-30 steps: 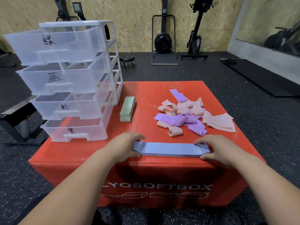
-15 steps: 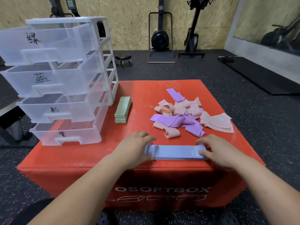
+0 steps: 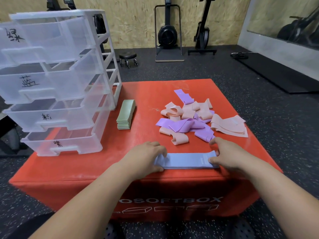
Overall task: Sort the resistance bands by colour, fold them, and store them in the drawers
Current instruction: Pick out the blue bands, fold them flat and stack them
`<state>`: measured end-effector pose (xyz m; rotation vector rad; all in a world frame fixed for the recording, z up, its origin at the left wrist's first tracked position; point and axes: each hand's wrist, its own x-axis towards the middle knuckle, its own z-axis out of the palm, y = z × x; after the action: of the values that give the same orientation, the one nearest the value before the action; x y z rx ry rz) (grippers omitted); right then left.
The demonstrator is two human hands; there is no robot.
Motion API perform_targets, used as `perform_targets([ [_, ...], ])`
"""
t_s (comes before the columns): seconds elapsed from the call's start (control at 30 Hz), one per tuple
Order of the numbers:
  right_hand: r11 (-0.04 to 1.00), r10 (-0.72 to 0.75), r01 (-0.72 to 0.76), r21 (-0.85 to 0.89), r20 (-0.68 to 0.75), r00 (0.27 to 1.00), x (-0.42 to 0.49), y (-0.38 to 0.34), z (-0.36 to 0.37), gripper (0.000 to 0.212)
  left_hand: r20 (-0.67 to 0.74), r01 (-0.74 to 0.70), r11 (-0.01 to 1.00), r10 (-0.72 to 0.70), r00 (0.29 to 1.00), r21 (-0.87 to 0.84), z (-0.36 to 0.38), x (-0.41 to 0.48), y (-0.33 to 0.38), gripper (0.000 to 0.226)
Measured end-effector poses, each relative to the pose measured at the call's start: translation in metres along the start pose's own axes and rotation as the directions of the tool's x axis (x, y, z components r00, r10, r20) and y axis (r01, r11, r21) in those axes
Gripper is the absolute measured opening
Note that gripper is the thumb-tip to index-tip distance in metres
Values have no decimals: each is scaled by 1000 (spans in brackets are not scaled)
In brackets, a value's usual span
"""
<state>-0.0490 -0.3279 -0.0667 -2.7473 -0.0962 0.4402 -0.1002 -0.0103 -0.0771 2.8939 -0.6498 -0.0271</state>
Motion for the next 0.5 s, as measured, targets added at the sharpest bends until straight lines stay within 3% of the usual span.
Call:
perform_targets([
  [0.2, 950, 37, -20, 312, -48, 998, 4, 2, 5, 51, 3, 6, 1000, -6, 1000, -31, 1, 2, -1, 47],
  [0.33, 778, 13, 40, 626, -79, 997, -2, -1, 3, 50, -16, 12, 998, -13, 1000, -68, 2, 3, 4, 53],
  [0.43, 615, -16, 91, 783, -104, 994, -13, -11, -5, 48, -144, -7, 949, -41, 989, -315, -3, 6, 24, 37],
  [0.5, 557, -33, 135, 819, -141, 990, -19, -20, -6, 46, -156, 6, 818, -118, 981, -575, -6, 11, 44, 23],
])
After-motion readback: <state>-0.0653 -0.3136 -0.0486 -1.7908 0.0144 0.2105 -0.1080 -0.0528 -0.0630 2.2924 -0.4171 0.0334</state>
